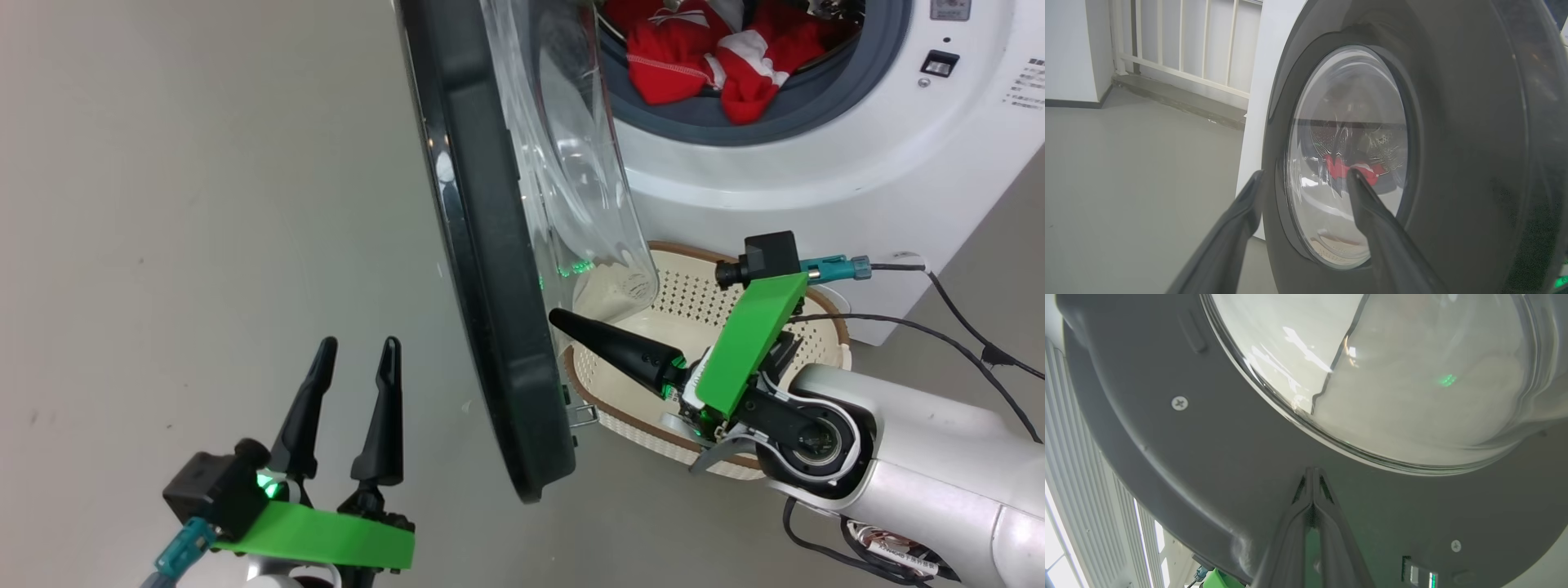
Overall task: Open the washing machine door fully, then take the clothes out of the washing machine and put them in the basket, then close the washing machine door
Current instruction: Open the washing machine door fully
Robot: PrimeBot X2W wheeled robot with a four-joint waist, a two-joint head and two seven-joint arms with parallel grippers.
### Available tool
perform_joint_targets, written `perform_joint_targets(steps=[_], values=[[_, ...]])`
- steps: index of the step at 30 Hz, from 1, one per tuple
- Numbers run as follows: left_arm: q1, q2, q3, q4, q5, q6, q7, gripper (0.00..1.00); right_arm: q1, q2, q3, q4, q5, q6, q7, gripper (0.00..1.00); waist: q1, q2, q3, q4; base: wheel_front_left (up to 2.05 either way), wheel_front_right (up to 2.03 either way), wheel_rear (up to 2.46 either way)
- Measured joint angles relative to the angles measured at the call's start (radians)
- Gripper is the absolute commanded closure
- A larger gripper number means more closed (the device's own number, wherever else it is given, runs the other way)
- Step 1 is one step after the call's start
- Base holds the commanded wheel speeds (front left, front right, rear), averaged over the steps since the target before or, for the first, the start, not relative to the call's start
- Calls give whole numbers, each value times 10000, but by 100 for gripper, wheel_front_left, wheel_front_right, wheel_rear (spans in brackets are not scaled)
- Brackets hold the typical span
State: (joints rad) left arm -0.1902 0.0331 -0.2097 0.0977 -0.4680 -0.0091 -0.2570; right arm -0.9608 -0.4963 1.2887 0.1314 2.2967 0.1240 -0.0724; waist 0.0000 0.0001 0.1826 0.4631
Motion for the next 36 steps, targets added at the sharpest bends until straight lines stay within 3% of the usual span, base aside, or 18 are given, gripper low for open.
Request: perform_joint_targets(steps=[1,3,4,5,13,24,30,36], values=[[19,0,8,0,0,0,0,0,1,12,6,-10,-2,2,-86,66,0,0,-7,-33,0,0,0],[25,0,21,-2,2,0,0,0,2,17,8,-46,-17,0,-176,51,0,0,-12,-100,0,0,0],[25,0,25,-2,2,0,0,0,5,12,12,-75,-25,0,-265,32,0,0,-14,-133,0,0,0],[25,0,27,-2,2,0,0,0,12,-8,12,-92,-96,2,-360,0,-1,0,-16,-167,0,0,0],[25,2,75,56,23,0,0,0,555,-44,15,1049,-2957,2,-903,0,0,0,-135,-369,0,0,0],[112,6,157,100,255,12,0,0,1246,163,-54,1779,-5593,2,-1737,0,0,0,-479,-447,0,0,0],[340,13,238,107,291,12,0,0,2244,502,-1910,2978,-8115,2,-1756,0,0,0,-700,-500,0,0,0],[622,21,337,102,391,12,2,0,3453,1388,-4052,3766,-10922,4,-1756,0,0,0,-877,-592,0,0,0]])
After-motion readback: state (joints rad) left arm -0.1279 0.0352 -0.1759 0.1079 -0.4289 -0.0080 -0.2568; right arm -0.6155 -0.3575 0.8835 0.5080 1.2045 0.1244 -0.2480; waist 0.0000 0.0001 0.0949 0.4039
